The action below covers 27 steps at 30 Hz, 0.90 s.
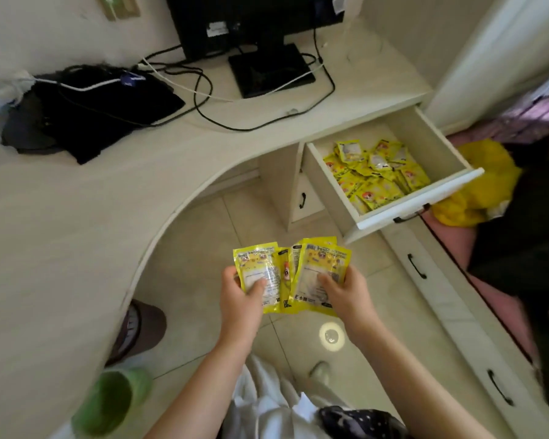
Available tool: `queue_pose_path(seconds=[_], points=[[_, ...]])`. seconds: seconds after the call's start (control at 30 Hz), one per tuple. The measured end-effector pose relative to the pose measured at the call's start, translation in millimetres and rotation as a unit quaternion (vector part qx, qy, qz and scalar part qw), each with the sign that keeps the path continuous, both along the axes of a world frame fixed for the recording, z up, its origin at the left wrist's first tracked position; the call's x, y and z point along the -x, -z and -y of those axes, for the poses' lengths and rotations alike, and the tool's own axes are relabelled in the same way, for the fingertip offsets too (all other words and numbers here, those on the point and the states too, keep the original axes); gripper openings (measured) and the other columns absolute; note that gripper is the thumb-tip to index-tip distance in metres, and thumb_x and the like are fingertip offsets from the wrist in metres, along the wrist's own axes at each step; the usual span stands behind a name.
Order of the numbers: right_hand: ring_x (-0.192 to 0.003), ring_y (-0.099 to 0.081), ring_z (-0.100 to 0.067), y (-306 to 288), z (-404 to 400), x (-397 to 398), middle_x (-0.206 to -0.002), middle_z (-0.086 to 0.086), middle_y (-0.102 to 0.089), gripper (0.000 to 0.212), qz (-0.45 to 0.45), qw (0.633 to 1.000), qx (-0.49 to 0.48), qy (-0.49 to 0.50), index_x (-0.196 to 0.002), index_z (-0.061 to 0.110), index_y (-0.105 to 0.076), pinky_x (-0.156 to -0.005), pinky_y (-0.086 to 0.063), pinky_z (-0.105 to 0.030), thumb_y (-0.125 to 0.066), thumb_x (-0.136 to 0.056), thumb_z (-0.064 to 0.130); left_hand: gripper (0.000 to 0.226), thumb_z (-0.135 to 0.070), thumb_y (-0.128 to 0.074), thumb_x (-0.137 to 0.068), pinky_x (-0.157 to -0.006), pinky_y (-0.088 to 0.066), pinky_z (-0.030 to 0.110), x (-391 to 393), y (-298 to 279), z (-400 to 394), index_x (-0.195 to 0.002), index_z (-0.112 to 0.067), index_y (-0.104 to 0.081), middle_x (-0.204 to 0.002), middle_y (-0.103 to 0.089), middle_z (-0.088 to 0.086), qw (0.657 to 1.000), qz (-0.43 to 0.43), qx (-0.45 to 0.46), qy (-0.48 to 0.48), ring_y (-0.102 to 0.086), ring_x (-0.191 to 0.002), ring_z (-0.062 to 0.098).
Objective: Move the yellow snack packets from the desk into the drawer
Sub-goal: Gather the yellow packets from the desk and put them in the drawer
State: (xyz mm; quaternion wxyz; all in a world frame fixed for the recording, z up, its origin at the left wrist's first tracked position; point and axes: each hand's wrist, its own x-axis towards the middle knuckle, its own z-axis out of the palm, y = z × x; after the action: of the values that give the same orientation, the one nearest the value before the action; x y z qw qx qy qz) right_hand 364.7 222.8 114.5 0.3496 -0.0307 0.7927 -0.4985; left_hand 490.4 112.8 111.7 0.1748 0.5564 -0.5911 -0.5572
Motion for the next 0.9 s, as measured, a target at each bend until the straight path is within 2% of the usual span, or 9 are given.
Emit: queue_pose_path(seconds=[0.07,0.23,0.4,0.57,0.77,0.9], points=[[-0.09,-0.067,-0.02,3,-36,18,-0.1,-0.004,-0.07,0.015,0.012,1.0,-0.001,0.023,-0.103,0.017,-0.06,-0.076,-0.055,-0.034,-0.057,-0.091,0.007,0.027,-0.007,-0.068,-0.083,-0.077,-0.051,0.032,22,5,-32,-0.104,-0.013,-0.052,-0.095,-0.068,0.002,1.0,-0.002,-0.011,0.011,-0.065,-0.082,0.017],[-0.088,-0.068,-0.021,7,-112,59,-0.1,-0.005,-0.069,0.017,0.042,0.996,-0.002,0.078,-0.109,0.013,-0.058,-0.077,-0.057,-0.038,-0.058,-0.092,0.009,0.03,-0.006,-0.068,-0.083,-0.073,-0.051,0.03,76,14,-98,-0.09,-0.027,-0.048,-0.093,-0.066,0.0,0.999,-0.001,-0.03,0.042,-0.065,-0.082,0.018],[-0.077,-0.066,-0.015,9,-152,96,-0.094,-0.003,-0.068,0.015,0.058,0.991,0.005,0.119,-0.106,0.012,-0.058,-0.068,-0.057,-0.032,-0.058,-0.091,0.008,0.031,-0.009,-0.068,-0.083,-0.077,-0.052,0.033,122,17,-131,-0.089,-0.031,-0.047,-0.095,-0.065,-0.003,0.996,0.015,-0.039,0.08,-0.065,-0.086,0.017],[-0.087,-0.068,-0.022,13,-164,137,-0.1,-0.007,-0.069,0.017,0.072,0.985,0.009,0.154,-0.107,0.012,-0.058,-0.077,-0.057,-0.041,-0.057,-0.091,0.007,0.03,-0.01,-0.068,-0.084,-0.077,-0.053,0.032,173,23,-138,-0.105,-0.019,-0.05,-0.101,-0.066,0.002,0.994,0.017,-0.042,0.104,-0.065,-0.09,0.019],[-0.09,-0.067,-0.021,17,-150,207,-0.103,-0.007,-0.068,0.02,0.067,0.986,-0.008,0.153,-0.111,0.011,-0.057,-0.077,-0.057,-0.037,-0.057,-0.092,0.01,0.029,-0.012,-0.068,-0.085,-0.069,-0.049,0.027,245,31,-121,-0.104,-0.022,-0.048,-0.1,-0.065,0.0,0.991,0.013,-0.059,0.116,-0.065,-0.087,0.016],[-0.099,-0.066,-0.023,18,-130,261,-0.109,-0.006,-0.068,0.022,0.047,0.99,-0.039,0.126,-0.113,0.014,-0.058,-0.086,-0.056,-0.043,-0.057,-0.092,0.012,0.031,-0.014,-0.068,-0.085,-0.071,-0.048,0.027,297,32,-100,-0.107,-0.022,-0.047,-0.099,-0.064,-0.002,0.99,0.025,-0.065,0.12,-0.063,-0.086,0.014]])
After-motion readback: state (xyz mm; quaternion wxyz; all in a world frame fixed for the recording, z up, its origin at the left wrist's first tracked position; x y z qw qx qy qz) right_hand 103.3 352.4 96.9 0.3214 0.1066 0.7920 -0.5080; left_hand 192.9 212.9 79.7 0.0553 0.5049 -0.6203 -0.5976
